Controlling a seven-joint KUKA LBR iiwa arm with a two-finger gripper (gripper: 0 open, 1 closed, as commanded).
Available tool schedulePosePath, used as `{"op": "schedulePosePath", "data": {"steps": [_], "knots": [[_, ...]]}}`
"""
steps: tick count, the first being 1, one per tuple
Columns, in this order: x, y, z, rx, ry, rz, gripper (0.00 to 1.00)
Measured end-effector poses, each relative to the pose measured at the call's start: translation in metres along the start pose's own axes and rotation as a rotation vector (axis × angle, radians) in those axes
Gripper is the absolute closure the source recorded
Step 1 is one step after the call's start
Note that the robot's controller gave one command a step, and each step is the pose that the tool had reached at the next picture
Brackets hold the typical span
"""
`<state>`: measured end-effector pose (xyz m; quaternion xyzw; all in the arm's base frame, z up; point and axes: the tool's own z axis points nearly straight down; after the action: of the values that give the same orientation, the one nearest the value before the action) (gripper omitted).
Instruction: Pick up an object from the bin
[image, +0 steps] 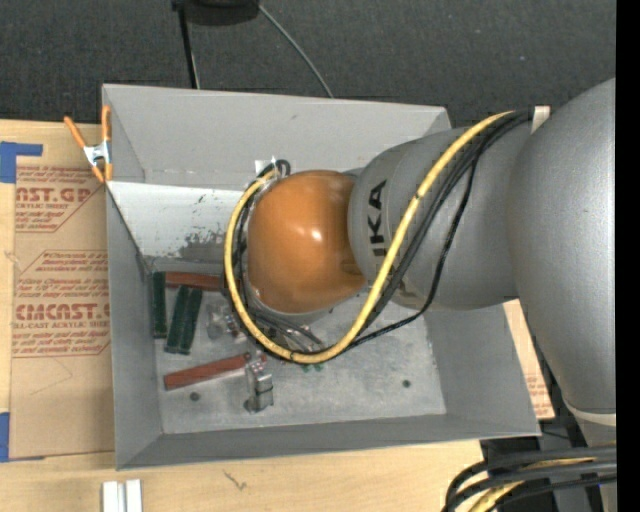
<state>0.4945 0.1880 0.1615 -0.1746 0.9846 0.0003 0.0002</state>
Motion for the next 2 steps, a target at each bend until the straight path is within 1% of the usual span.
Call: {"op": "schedulePosePath", "data": {"steps": [1,2], "knots": [[0.0,0.005,0.004,-0.001,-0.001,0.043,0.0],[-0.02,-0.003,0.072,0.001,-0.006,-0.12,0.0]]}}
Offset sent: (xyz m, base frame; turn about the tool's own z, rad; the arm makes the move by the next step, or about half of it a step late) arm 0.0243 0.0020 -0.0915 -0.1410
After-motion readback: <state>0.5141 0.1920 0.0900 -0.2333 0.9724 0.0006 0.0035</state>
